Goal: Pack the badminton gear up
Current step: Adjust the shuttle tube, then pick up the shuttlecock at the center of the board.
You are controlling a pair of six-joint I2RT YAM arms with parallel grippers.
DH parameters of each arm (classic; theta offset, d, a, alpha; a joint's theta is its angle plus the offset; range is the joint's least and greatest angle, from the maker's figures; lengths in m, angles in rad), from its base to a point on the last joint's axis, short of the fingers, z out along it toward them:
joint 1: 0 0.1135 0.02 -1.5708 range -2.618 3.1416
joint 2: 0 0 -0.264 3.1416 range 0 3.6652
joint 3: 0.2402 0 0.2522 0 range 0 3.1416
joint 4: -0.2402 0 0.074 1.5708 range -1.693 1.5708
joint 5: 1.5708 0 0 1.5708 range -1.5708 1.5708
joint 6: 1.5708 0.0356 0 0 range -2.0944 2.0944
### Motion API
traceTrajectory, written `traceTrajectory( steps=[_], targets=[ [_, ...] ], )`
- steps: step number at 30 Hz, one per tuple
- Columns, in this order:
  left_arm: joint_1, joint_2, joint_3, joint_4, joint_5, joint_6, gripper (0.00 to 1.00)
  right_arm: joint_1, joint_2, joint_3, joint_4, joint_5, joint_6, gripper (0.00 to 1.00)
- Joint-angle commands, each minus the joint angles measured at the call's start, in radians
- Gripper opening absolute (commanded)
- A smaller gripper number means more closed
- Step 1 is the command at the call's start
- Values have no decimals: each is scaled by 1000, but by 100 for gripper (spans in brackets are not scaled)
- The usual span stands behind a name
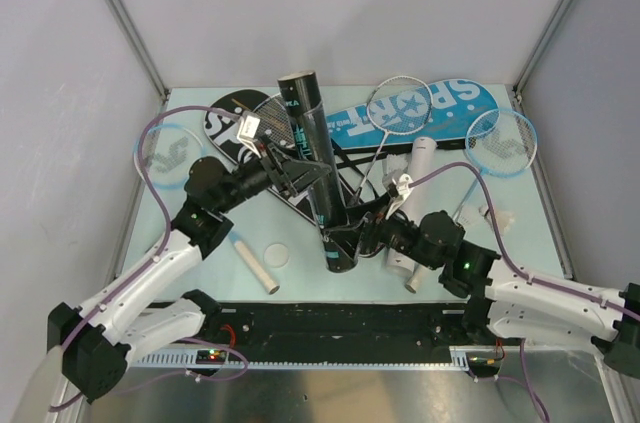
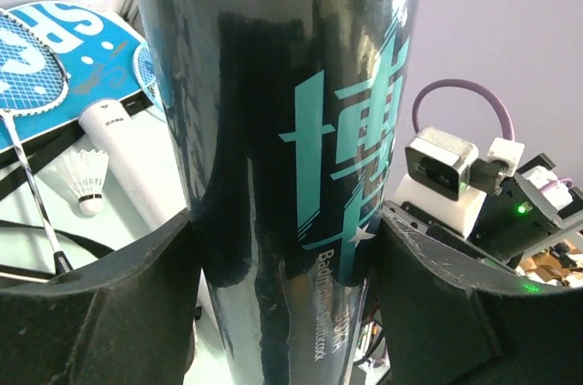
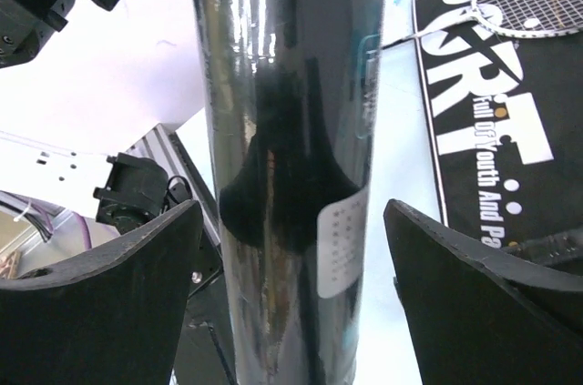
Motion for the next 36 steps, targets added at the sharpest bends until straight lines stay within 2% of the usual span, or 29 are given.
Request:
traceTrajectory(
  steps=[1, 4, 6, 11, 15, 18, 20, 24, 28, 32, 36],
  targets=[
    [29, -54, -6, 59, 11, -12, 29, -24, -63, 35, -94, 56, 15, 86],
    [66, -77, -9, 23, 33, 11, 28, -70, -123, 35, -165, 72, 61, 85],
    [89, -100, -2, -61, 29, 56, 28, -117, -159, 35, -216, 83, 121, 83],
    [104, -147, 86, -450, -60, 292, 27, -255, -170, 53, -367, 126, 187, 77],
    [105, -176, 130, -649, -84, 417, 27, -454, -162, 84, -555, 174, 285, 69],
    [105, -205, 143, -740, -70, 470, 28, -621, -165, 105, -692, 215, 360, 61],
    [105, -227, 142, -776, -61, 495, 28, -753, -165, 114, -761, 218, 392, 61],
    [105, -246, 112, -793, -38, 518, 29, -1015, -153, 101, -788, 179, 285, 63],
    [104, -233, 93, -802, -1, 535, 29, -1274, -68, 97, -756, 83, 148, 67],
    [103, -246, 84, -804, 42, 537, 31, -1442, 20, 93, -736, -54, 42, 70],
    [67, -252, 77, -801, 109, 548, 33, -1526, 80, 57, -647, -126, -37, 70]
  ],
)
